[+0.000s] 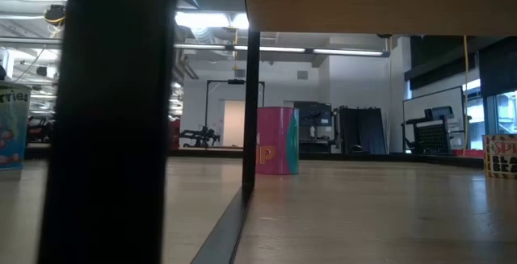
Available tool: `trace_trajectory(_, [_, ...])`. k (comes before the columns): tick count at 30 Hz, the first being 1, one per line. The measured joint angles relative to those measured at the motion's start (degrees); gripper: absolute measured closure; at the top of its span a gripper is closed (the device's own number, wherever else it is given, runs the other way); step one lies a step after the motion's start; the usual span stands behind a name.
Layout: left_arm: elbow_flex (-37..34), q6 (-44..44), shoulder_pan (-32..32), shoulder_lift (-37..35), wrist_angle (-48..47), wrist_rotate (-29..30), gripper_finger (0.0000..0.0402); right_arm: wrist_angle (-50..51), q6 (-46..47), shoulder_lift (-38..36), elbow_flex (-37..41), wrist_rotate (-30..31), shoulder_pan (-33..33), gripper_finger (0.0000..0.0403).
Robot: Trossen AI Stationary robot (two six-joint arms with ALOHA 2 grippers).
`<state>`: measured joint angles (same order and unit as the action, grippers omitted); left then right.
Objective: Pick and place cans onto a shelf
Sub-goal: Put the canned tuna on the shelf
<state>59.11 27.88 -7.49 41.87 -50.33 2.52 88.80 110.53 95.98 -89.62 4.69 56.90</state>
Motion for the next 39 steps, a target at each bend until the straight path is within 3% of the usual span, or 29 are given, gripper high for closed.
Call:
trace_trajectory(15, [0.0,-0.02,0.0,0.01,-0.01,-0.02,0.0401,0.97,-4.93,0.13,-1.87,-0.03,-0.96,0.0314])
trace_trajectory(25, [0.0,-0.04,0.01,0.0,-0.02,-0.02,0.0401,1.11,-13.4,0.13,-2.1,0.11,-3.94,0.0311])
trace_trajectory(33, [0.0,-0.07,0.0,0.02,-0.02,-0.02,0.0401,1.15,-13.49,0.12,-2.14,0.06,-4.59,0.0311])
trace_trajectory(39, [0.0,-0.07,0.02,0.01,-0.02,-0.02,0.0401,0.25,-13.33,0.07,-2.16,-6.11,-4.61,0.0311])
